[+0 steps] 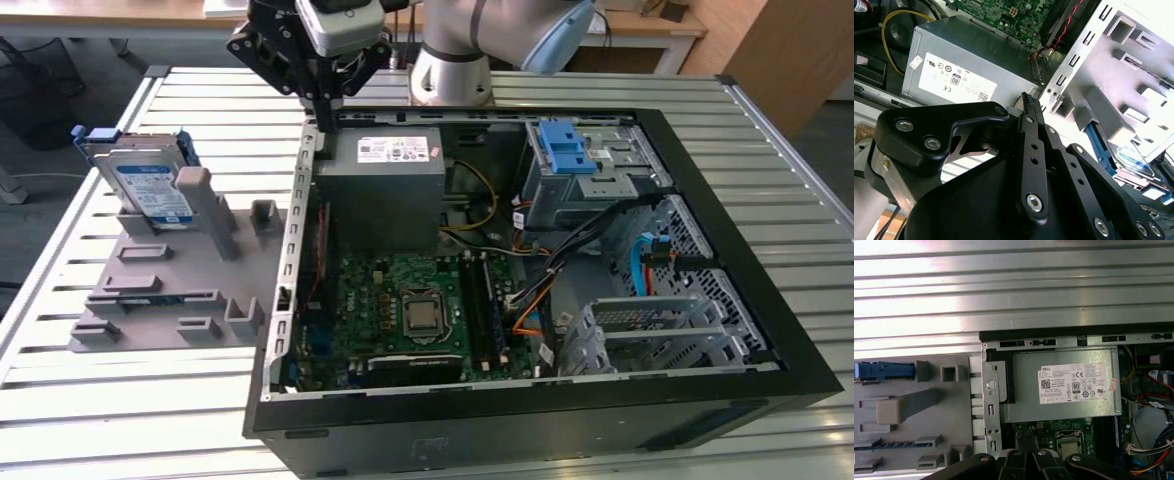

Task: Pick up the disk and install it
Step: 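Reach for the disk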

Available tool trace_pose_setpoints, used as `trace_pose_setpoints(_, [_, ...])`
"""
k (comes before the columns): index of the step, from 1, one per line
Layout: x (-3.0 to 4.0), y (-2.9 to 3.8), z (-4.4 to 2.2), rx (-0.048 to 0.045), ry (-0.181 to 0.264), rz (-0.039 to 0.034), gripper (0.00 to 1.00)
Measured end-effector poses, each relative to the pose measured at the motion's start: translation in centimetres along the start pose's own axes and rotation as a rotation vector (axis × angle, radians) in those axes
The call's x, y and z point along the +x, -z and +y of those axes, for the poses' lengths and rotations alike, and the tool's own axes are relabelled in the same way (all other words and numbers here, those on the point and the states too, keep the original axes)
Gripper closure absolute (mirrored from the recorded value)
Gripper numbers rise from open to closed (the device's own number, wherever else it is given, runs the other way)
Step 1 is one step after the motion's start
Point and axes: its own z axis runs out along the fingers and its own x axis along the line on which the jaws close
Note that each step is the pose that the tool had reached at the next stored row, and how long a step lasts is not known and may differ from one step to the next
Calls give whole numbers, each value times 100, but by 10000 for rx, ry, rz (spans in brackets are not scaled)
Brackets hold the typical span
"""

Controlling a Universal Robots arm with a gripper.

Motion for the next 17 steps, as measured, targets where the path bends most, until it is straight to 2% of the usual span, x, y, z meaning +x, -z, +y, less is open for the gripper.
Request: trace_pose_setpoints(17, [75, -6, -6, 0, 0, 0, 89])
